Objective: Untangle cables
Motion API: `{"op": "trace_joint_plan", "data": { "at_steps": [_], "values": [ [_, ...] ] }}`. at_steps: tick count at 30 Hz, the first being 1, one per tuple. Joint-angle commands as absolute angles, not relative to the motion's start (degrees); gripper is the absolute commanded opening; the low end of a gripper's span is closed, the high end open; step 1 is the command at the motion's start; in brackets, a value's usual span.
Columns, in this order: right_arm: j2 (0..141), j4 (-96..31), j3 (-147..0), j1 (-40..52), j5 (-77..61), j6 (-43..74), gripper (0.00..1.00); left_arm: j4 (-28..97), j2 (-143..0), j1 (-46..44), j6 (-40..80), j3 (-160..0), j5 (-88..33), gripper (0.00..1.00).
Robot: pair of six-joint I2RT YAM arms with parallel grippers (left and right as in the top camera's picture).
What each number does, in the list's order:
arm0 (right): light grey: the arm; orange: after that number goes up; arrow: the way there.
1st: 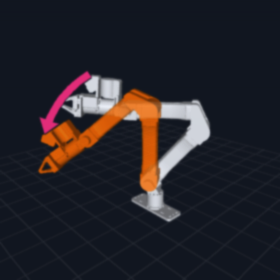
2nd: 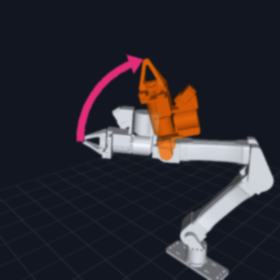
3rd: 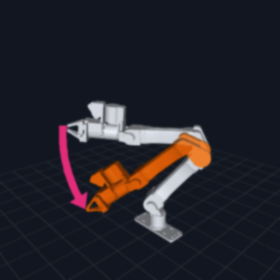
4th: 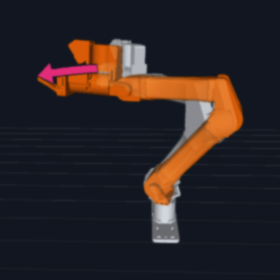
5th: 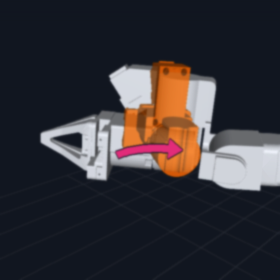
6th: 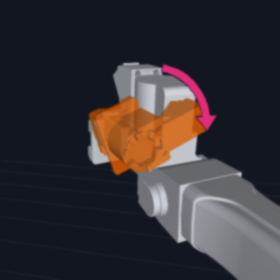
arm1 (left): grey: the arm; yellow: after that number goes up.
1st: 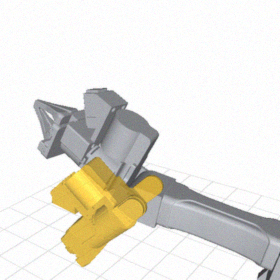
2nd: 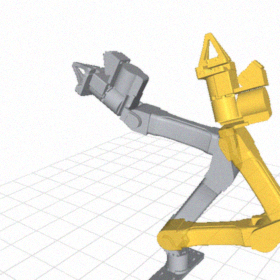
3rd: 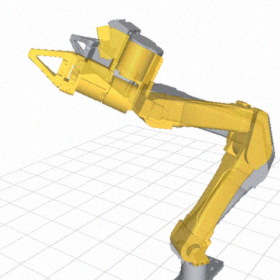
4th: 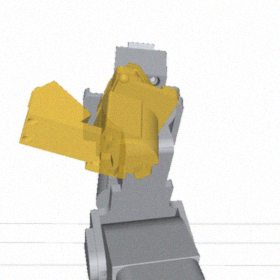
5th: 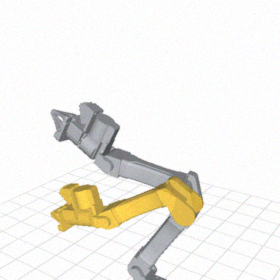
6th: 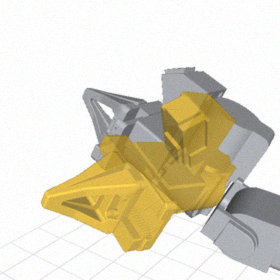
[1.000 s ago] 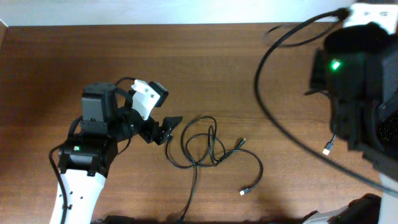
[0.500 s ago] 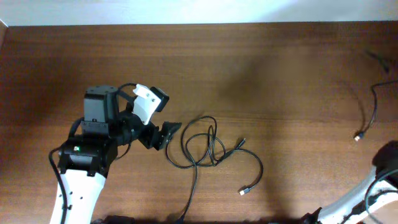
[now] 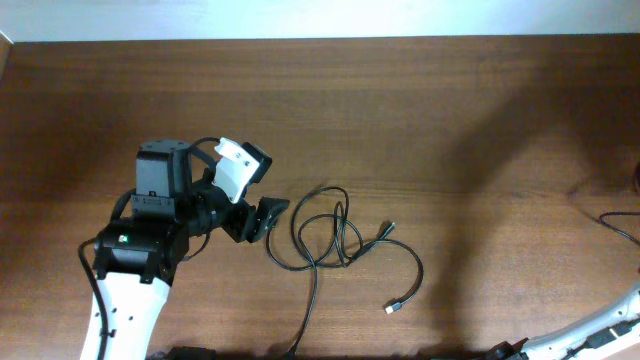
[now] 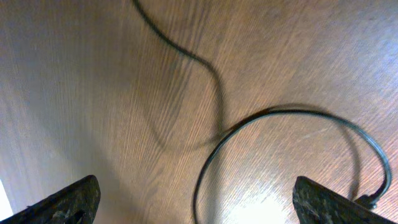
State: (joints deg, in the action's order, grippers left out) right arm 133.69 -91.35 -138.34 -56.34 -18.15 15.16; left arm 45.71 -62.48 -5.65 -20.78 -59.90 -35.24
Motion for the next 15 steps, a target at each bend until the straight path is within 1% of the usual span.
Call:
{"op": "trace_joint_plan", "data": {
  "at_steps": [1, 2, 4, 5, 6, 7, 8, 9, 10, 12, 13, 14, 15],
  "values": [
    [133.4, -92.8, -138.2, -54.7, -24.1, 11.4, 0.99, 45.8, -62.1, -5.6, -21.5, -60.1, -36.0, 0.76],
    [133.4, -93.8, -138.9, -53.9, -32.7, 6.4, 0.99, 45.8, -62.1, -5.6, -21.5, -60.1, -36.0, 0.77],
    [133.1, -95.9, -140.9, -51.9, -34.1, 4.3, 0.99, 45.8, -62.1, -5.6, -21.5, -60.1, -36.1, 0.77],
    [132.4, -97.3, -142.8, -49.4, -34.1, 3.2, 0.99, 45.8, -62.1, -5.6, -21.6, -60.1, -36.1, 0.77],
    [131.2, -97.3, -143.7, -46.6, -33.0, 3.2, 0.98, 45.6, -62.1, -5.6, -22.0, -60.1, -36.1, 0.78],
    [129.8, -97.3, -144.4, -44.2, -27.0, 5.7, 0.99, 45.6, -62.1, -5.6, -22.0, -60.1, -36.0, 0.78],
    [127.6, -97.3, -145.1, -41.5, -14.7, 11.8, 0.99, 45.6, -62.1, -5.6, -22.0, -60.1, -36.0, 0.78],
    [125.3, -97.3, -145.8, -39.6, -8.0, 15.4, 0.99, 45.7, -62.1, -5.6, -22.3, -60.1, -36.0, 0.79],
    [122.8, -97.3, -146.0, -38.1, -8.3, 16.2, 0.99, 45.7, -62.1, -5.6, -22.4, -60.1, -36.0, 0.78],
    [119.7, -97.3, -145.9, -33.0, -17.1, 7.8, 0.99, 45.7, -62.1, -5.6, -22.9, -60.1, -36.0, 0.79],
    [119.3, -97.3, -145.9, -28.7, -19.0, 2.9, 0.99, 45.5, -62.1, -5.6, -22.8, -60.1, -35.7, 0.89],
    [119.3, -97.3, -145.5, -23.2, -19.1, -1.8, 0.99, 45.2, -62.1, -5.6, -22.8, -60.1, -32.8, 0.99],
    [119.3, -97.4, -144.5, -18.1, -19.0, -4.9, 0.99, 44.0, -62.1, -5.6, -22.8, -60.1, -27.5, 0.99]
  ]
}}
